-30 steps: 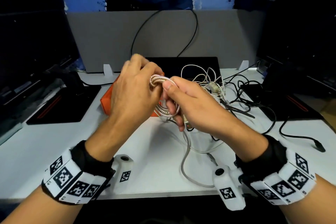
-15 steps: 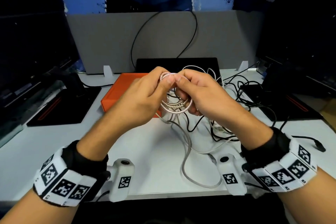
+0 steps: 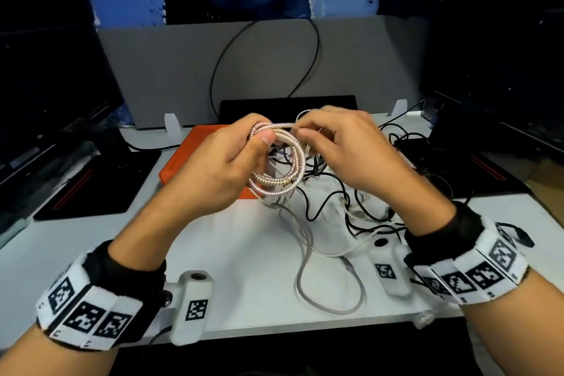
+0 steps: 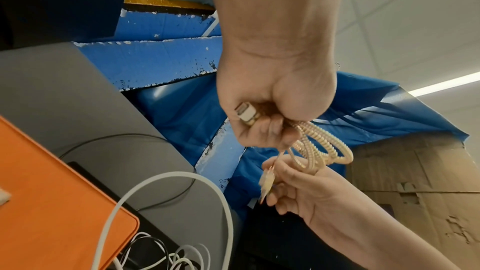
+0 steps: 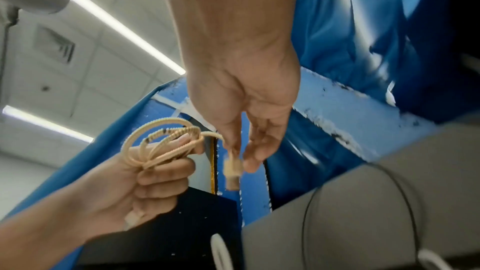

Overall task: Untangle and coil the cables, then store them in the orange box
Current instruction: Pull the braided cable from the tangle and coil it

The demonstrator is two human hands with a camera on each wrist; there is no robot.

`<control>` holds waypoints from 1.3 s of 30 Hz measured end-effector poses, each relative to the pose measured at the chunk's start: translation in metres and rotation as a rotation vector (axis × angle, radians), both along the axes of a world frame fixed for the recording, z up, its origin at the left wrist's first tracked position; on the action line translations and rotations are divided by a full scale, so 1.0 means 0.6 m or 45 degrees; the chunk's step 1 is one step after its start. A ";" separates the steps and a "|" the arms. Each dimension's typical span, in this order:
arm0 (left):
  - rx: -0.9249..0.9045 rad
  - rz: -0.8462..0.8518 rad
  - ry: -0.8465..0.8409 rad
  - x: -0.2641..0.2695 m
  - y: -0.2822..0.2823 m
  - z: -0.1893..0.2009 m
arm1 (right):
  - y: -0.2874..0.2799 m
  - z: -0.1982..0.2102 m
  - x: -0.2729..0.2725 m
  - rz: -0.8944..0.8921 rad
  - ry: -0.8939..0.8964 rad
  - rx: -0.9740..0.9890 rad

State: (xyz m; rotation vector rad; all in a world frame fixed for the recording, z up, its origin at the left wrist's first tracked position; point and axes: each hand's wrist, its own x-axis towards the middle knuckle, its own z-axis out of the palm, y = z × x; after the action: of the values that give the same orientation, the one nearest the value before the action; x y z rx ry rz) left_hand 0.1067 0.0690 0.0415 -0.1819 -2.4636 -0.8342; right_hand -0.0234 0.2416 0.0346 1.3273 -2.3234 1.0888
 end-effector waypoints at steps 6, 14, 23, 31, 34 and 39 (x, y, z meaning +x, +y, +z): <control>0.032 0.121 0.154 0.001 0.002 -0.005 | -0.031 -0.007 0.042 0.484 -1.157 -0.597; -0.134 0.226 0.235 0.007 0.002 -0.003 | -0.035 -0.009 0.064 0.734 -1.525 -0.413; -0.228 0.255 -0.046 -0.008 -0.017 -0.015 | -0.002 0.003 0.036 0.437 -0.650 0.276; 0.401 -0.178 -0.274 -0.019 -0.044 -0.012 | 0.037 0.022 -0.012 0.550 -0.529 0.290; 0.501 -0.331 -0.439 -0.016 -0.060 -0.012 | 0.034 0.013 -0.019 0.541 -0.590 0.206; 0.495 -0.215 -0.345 -0.019 -0.055 0.000 | 0.020 -0.002 -0.029 0.548 -0.774 -0.043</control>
State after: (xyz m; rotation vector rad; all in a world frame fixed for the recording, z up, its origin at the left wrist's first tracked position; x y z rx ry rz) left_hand 0.0955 0.0357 0.0414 -0.1441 -2.4920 -1.4758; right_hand -0.0407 0.2538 0.0334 1.7203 -2.4370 1.8785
